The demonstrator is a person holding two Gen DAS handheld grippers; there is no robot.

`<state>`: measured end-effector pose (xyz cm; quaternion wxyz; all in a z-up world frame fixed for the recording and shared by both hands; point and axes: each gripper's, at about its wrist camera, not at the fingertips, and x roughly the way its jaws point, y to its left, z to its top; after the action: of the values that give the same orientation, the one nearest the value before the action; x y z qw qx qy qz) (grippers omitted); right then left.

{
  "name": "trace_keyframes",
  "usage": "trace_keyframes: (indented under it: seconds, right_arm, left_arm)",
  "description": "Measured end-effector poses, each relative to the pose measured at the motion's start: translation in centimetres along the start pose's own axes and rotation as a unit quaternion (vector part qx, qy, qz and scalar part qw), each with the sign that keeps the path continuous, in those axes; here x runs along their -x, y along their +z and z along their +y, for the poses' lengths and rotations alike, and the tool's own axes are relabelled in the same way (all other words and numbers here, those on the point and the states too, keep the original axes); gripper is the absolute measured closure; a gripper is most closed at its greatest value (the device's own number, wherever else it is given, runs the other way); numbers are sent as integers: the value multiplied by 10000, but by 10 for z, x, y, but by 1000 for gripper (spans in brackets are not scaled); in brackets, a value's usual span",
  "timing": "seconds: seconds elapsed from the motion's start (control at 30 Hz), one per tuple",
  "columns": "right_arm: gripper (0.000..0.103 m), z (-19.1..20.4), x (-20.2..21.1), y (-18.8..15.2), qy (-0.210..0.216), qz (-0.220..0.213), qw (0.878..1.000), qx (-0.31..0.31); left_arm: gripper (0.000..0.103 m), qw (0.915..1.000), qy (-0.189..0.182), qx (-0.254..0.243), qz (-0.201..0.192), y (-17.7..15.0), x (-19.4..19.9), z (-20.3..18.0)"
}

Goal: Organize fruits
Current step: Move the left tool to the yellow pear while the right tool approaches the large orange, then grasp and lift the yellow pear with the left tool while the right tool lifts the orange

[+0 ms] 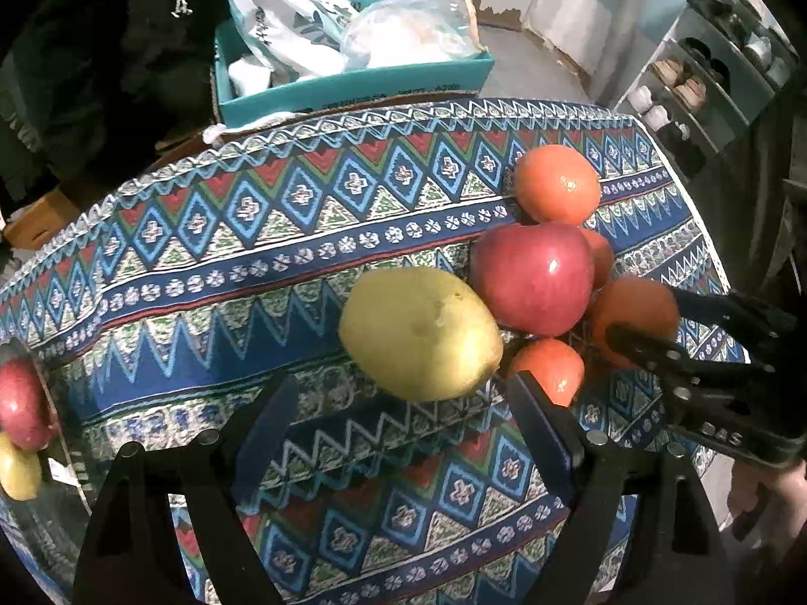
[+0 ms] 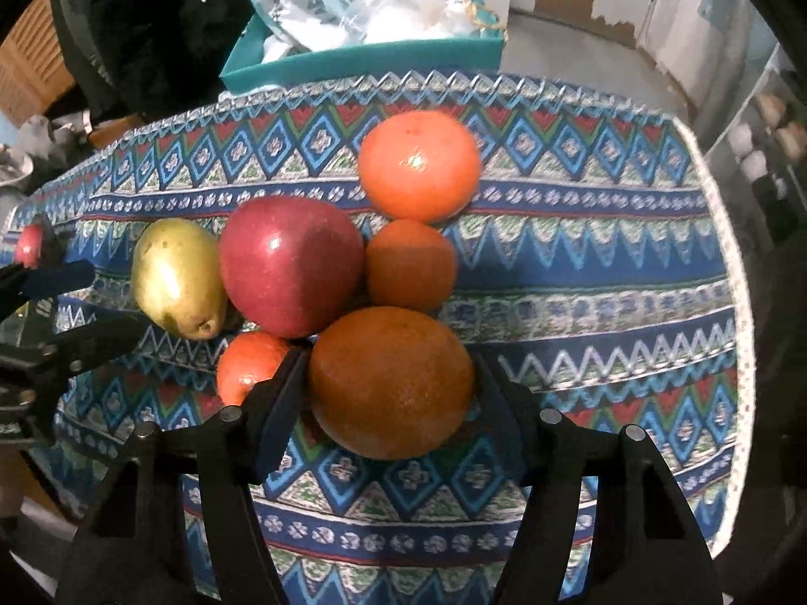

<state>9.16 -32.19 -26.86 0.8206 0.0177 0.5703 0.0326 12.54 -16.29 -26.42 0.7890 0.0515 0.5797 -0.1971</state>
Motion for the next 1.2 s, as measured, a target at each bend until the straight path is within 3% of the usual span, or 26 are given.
trace_keyframes:
  seconds: [0.27, 0.57, 0.63, 0.97, 1.2]
  right_arm:
    - [37, -13, 18, 1, -106, -211, 9997, 6]
    - [37, -17, 10, 4, -155, -193, 9997, 6]
    - [37, -17, 9, 4, -134, -197, 9997, -11]
    - [37, -10, 16, 7, -135, -345, 9992, 126]
    - [37, -1, 32, 9, -192, -563, 9979, 269]
  left_arm:
    - [16, 9999, 11, -31, 148, 11, -21, -9]
    - [16, 9994, 140, -152, 268, 19, -44, -14]
    - [23, 9992, 219, -222, 261, 19, -47, -14]
    - [24, 9984, 348, -429, 93, 9, -38, -17]
    - [25, 9976, 354, -576, -176, 2, -8, -22]
